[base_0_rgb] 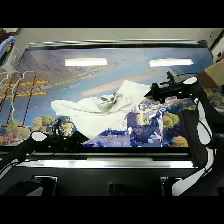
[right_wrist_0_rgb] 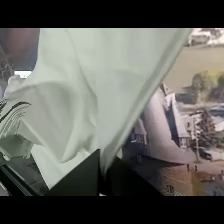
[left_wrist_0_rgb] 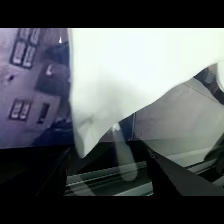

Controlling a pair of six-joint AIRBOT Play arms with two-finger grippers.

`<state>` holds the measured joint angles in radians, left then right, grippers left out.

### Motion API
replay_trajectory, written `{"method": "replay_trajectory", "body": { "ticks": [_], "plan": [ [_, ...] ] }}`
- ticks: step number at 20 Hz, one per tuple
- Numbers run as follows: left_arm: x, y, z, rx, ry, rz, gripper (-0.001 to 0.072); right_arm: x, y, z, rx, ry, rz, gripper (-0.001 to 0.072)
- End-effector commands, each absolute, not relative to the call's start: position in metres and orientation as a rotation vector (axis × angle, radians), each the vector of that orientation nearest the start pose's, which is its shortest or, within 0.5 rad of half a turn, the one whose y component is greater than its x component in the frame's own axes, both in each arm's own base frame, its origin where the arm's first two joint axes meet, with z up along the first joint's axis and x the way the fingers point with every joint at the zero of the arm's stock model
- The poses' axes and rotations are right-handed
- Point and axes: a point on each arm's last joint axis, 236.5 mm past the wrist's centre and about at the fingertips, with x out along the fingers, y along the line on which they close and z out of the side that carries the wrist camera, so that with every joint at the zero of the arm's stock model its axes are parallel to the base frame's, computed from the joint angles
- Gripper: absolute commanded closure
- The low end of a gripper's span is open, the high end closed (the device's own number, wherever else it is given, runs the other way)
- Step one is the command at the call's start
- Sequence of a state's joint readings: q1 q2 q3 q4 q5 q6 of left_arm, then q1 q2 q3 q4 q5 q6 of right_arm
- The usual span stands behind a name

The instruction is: Fold the clothes and pants, and hang the long-sleeved shirts on hangers.

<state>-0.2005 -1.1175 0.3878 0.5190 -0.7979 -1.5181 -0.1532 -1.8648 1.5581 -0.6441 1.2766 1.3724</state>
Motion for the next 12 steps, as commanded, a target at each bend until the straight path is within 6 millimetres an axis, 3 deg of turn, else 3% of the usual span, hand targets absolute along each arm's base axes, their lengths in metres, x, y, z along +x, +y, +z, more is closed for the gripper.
{"method": "replay_trajectory", "body": {
  "ticks": [1, 4, 6, 8, 9, 12],
  "plan": [
    [0.241, -0.190, -0.118, -0.947, 1.438, -0.146, 0.0158, 0.487, 0.110, -0.008, 0.826, 1.306, 0.522, 0.0678],
    [0.253, -0.183, -0.120, -0.946, 1.386, -0.111, 0.0186, 0.484, 0.111, 0.008, 0.809, 1.286, 0.539, 0.0678],
    [0.259, -0.181, -0.120, -0.962, 1.361, -0.094, 0.0360, 0.480, 0.113, 0.020, 0.796, 1.275, 0.554, 0.0678],
    [0.263, -0.180, -0.119, -0.976, 1.348, -0.086, 0.0640, 0.475, 0.114, 0.034, 0.781, 1.266, 0.573, 0.0678],
    [0.263, -0.182, -0.119, -0.974, 1.345, -0.093, 0.0689, 0.473, 0.115, 0.041, 0.773, 1.259, 0.581, 0.0678],
    [0.267, -0.193, -0.108, -0.949, 1.339, -0.163, 0.0691, 0.463, 0.117, 0.068, 0.740, 1.229, 0.610, 0.0678]
  ]
}}
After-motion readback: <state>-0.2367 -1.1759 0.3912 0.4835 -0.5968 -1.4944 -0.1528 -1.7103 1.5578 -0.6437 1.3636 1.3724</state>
